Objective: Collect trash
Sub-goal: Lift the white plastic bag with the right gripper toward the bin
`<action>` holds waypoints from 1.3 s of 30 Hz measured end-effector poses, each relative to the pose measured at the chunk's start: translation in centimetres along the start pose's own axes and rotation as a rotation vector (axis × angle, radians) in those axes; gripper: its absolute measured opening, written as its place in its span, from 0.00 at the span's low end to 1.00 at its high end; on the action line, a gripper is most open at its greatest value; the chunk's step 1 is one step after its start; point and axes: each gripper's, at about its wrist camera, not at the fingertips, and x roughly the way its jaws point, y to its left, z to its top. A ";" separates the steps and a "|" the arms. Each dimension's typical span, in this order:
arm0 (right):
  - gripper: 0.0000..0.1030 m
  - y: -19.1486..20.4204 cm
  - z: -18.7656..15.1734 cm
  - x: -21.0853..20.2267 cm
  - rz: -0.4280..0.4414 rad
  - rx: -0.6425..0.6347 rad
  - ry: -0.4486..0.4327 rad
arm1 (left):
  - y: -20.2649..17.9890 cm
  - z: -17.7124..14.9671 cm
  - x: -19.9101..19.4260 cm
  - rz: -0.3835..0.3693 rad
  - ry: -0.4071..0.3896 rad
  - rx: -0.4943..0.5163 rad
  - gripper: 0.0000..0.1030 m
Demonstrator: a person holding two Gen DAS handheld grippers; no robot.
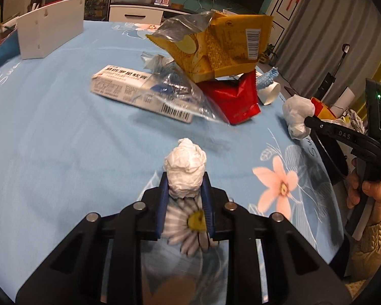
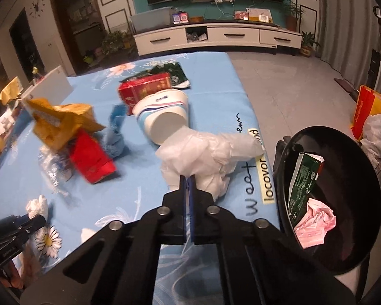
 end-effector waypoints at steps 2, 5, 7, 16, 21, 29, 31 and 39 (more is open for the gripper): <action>0.02 0.6 -0.6 -1.6 0.014 -0.013 -0.013 | 0.2 -0.5 -0.8 -0.002 -0.005 -0.004 0.25; 0.02 1.4 -1.1 -3.7 0.044 -0.023 -0.032 | 0.4 -1.1 -2.8 -0.016 -0.030 -0.018 0.25; 0.02 1.9 -1.5 -5.3 0.066 -0.033 -0.045 | 0.5 -1.3 -4.0 -0.029 -0.048 -0.026 0.25; 0.02 3.7 -1.5 -10.0 0.109 -0.065 -0.125 | -0.9 -1.4 -7.5 -0.055 -0.123 -0.032 0.25; 0.02 4.0 -1.3 -12.3 0.105 -0.089 -0.165 | -2.3 -1.4 -9.5 -0.077 -0.174 -0.019 0.25; 0.01 3.3 -1.2 -14.9 0.054 -0.083 -0.207 | -4.8 -1.3 -10.4 -0.120 -0.202 0.034 0.25; 0.01 3.0 -1.2 -15.3 0.047 -0.076 -0.215 | -5.6 -1.0 -10.7 -0.132 -0.213 0.052 0.25; 0.01 2.8 -2.1 -13.4 0.090 -0.064 -0.130 | -7.1 -0.5 -10.2 -0.149 -0.214 0.079 0.25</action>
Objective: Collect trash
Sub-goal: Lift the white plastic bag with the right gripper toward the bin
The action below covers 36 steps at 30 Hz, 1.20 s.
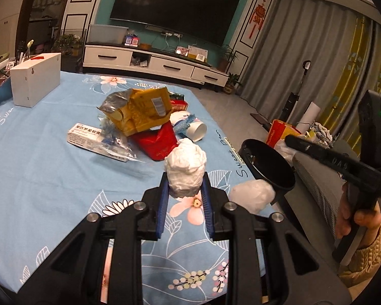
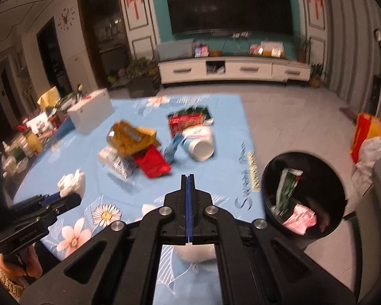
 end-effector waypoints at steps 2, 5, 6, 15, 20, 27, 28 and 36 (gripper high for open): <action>0.12 -0.4 -0.6 1.0 0.007 0.013 0.059 | 0.0 -0.2 0.2 0.003 0.011 0.001 0.25; 0.62 -1.0 -1.6 2.2 -0.030 0.033 0.113 | 0.4 -0.4 0.5 0.002 0.022 -0.013 0.25; 0.62 -1.1 -2.0 2.4 -0.037 0.034 0.113 | 0.5 -0.4 0.7 0.002 0.028 -0.019 0.25; 0.65 -1.9 -4.6 7.5 -0.095 -0.007 0.226 | 0.2 -0.9 2.4 0.007 0.083 -0.022 0.25; 0.38 -3.9 -4.9 9.7 -0.147 0.026 0.232 | -0.2 -1.0 2.8 0.010 0.097 -0.009 0.25; 0.10 -5.9 -4.8 8.9 -0.146 0.090 0.193 | -0.6 -1.0 3.4 0.009 0.115 0.001 0.25; 0.10 -5.9 -4.6 8.2 -0.144 0.094 0.173 | -0.7 -1.0 3.4 0.009 0.115 0.003 0.25; 0.09 -7.1 -1.2 1.9 -0.145 0.124 0.005 | -1.9 -0.2 3.5 -0.007 0.094 0.026 0.25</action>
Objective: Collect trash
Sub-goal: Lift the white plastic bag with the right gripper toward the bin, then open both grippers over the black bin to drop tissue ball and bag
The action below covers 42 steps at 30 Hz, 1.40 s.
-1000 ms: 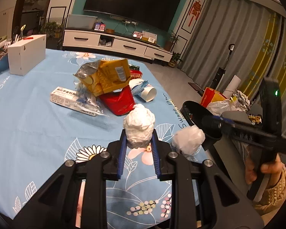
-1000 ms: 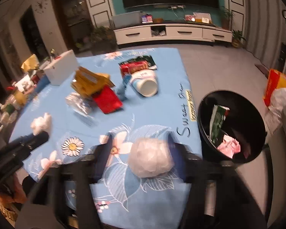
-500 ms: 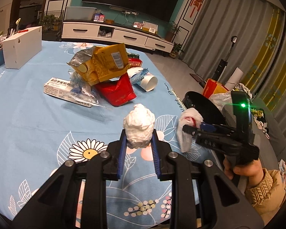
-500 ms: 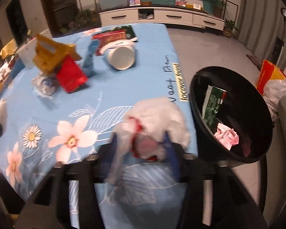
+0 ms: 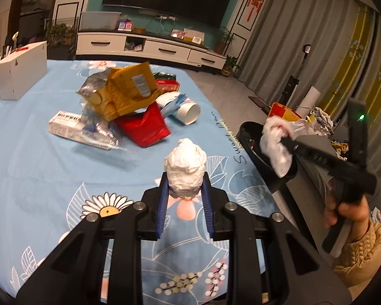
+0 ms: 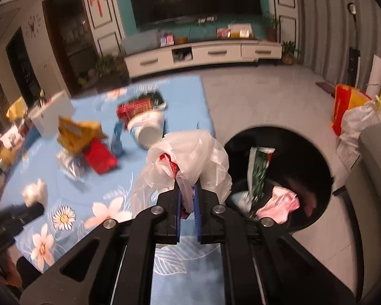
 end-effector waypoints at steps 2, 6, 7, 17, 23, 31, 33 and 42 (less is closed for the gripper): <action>0.09 -0.4 0.6 -1.0 -0.006 0.005 -0.029 | -0.4 0.3 0.0 -0.008 -0.006 0.007 0.25; 0.09 -1.1 1.2 -2.0 -0.023 0.020 -0.063 | -1.4 1.0 0.2 -0.023 -0.019 0.029 0.25; 0.09 -1.3 1.3 -2.0 -0.023 0.025 -0.065 | -1.7 1.3 0.4 -0.027 -0.022 0.037 0.25; 0.09 -2.7 0.9 -1.4 -0.028 0.058 -0.065 | -4.5 2.9 1.9 -0.056 -0.029 0.100 0.25; 0.09 -4.3 0.7 -1.0 -0.036 0.096 -0.062 | -6.2 3.9 3.5 -0.075 -0.018 0.137 0.25; 0.09 -7.5 0.2 -0.9 -0.056 0.163 -0.078 | -9.2 5.2 6.7 -0.103 0.014 0.204 0.25; 0.09 -8.6 0.1 -0.9 -0.066 0.186 -0.082 | -10.1 5.4 7.5 -0.111 0.022 0.224 0.25; 0.09 -12.2 -0.5 -1.1 -0.107 0.261 -0.112 | -13.8 6.1 10.8 -0.180 0.068 0.280 0.25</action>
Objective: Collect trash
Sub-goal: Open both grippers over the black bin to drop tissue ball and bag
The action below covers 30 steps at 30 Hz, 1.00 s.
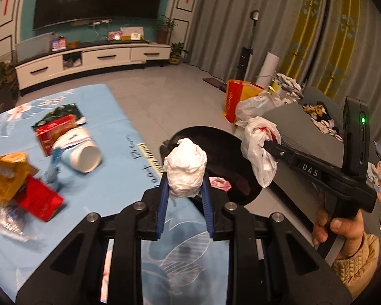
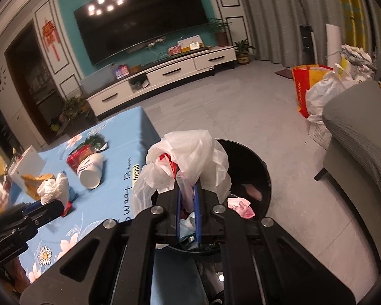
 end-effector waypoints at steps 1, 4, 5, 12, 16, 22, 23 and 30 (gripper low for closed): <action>0.09 -0.3 0.0 0.1 -0.001 0.007 -0.001 | -0.2 0.3 0.5 -0.012 0.008 0.002 0.25; 0.09 -1.2 -0.2 0.6 -0.008 0.020 0.004 | -1.1 1.2 2.1 -0.037 0.020 0.018 0.25; 0.09 -1.4 -0.2 0.7 -0.009 0.022 0.006 | -1.4 1.5 2.5 -0.043 0.025 0.023 0.25; 0.13 -2.4 -0.3 3.5 -0.016 0.035 0.057 | -3.6 2.9 7.7 -0.096 0.100 0.042 0.27; 0.36 -3.0 -0.5 5.7 -0.050 0.051 0.099 | -3.7 3.3 11.0 -0.093 0.144 0.025 0.40; 0.47 -4.3 -0.7 5.7 -0.070 0.092 0.099 | -2.5 3.1 11.7 -0.043 0.144 0.012 0.68; 0.48 -4.4 -0.7 5.5 -0.070 0.101 0.100 | -2.2 3.1 11.6 -0.034 0.144 0.008 0.76; 0.52 -3.8 -1.0 3.9 -0.049 0.107 0.094 | -0.4 1.2 8.5 -0.024 0.145 -0.040 0.81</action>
